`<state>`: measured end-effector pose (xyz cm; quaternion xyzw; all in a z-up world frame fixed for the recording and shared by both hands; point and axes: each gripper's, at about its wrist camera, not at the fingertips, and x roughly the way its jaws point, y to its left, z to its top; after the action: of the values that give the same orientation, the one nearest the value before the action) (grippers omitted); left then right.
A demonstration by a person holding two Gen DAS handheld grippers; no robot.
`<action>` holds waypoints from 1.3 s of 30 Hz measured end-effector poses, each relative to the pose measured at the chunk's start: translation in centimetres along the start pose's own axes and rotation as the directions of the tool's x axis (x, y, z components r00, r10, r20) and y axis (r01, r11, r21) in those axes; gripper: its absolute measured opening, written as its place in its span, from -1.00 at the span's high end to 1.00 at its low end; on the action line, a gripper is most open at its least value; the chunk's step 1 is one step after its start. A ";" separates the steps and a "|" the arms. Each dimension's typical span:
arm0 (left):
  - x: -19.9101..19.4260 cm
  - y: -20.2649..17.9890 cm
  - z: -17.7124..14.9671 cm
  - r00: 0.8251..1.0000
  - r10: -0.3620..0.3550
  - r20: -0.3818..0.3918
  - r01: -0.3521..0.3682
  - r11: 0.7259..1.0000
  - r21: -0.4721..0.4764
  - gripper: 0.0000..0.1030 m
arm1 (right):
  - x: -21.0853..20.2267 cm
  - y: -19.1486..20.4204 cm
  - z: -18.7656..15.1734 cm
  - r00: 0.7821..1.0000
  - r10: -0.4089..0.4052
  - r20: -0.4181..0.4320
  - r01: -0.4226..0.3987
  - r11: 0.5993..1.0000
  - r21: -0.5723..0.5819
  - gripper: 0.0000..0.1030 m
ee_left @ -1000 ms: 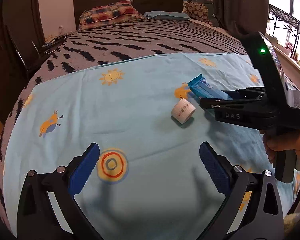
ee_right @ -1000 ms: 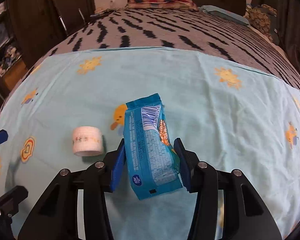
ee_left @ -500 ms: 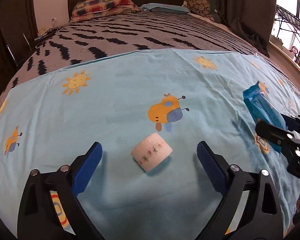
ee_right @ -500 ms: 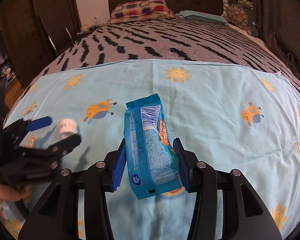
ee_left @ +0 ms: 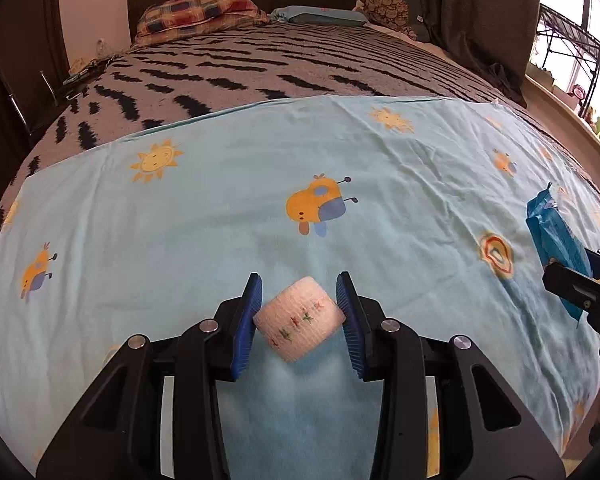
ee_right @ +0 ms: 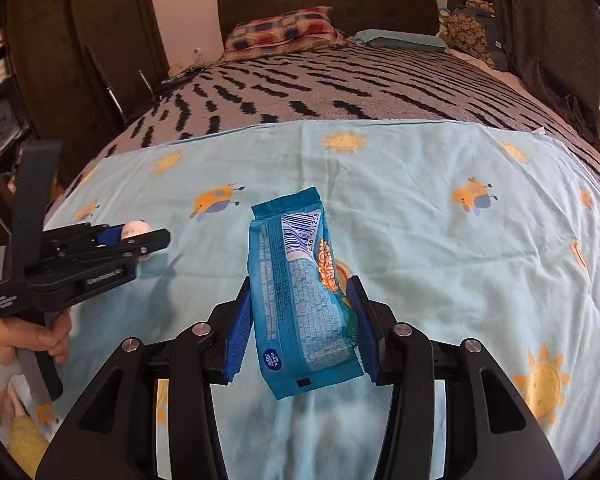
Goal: Collect trash
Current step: 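Carry the snack packet and tape roll down to the black bin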
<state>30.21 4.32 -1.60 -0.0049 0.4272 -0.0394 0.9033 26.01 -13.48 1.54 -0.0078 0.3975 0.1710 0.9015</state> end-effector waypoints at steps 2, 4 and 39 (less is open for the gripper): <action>-2.1 -0.1 -1.0 1.000 0.005 0.021 -0.005 1.000 0.003 0.29 | -1.1 0.2 -0.7 1.000 0.009 0.007 -0.009 1.000 0.005 0.09; -4.0 -0.1 -2.1 0.999 0.012 0.032 -0.012 1.000 0.009 0.29 | -2.6 0.6 -1.6 1.000 0.015 0.018 -0.015 1.000 0.001 0.09; -14.3 -7.3 -31.0 0.976 -0.214 -0.023 0.216 0.971 0.104 0.29 | -12.1 3.7 -29.8 0.997 0.024 -0.075 -0.008 0.978 0.210 0.09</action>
<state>-3.25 -1.12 -9.94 -0.0028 0.4267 -0.1596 0.8902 -4.02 -18.09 -9.63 0.0838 0.4477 0.1351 0.8800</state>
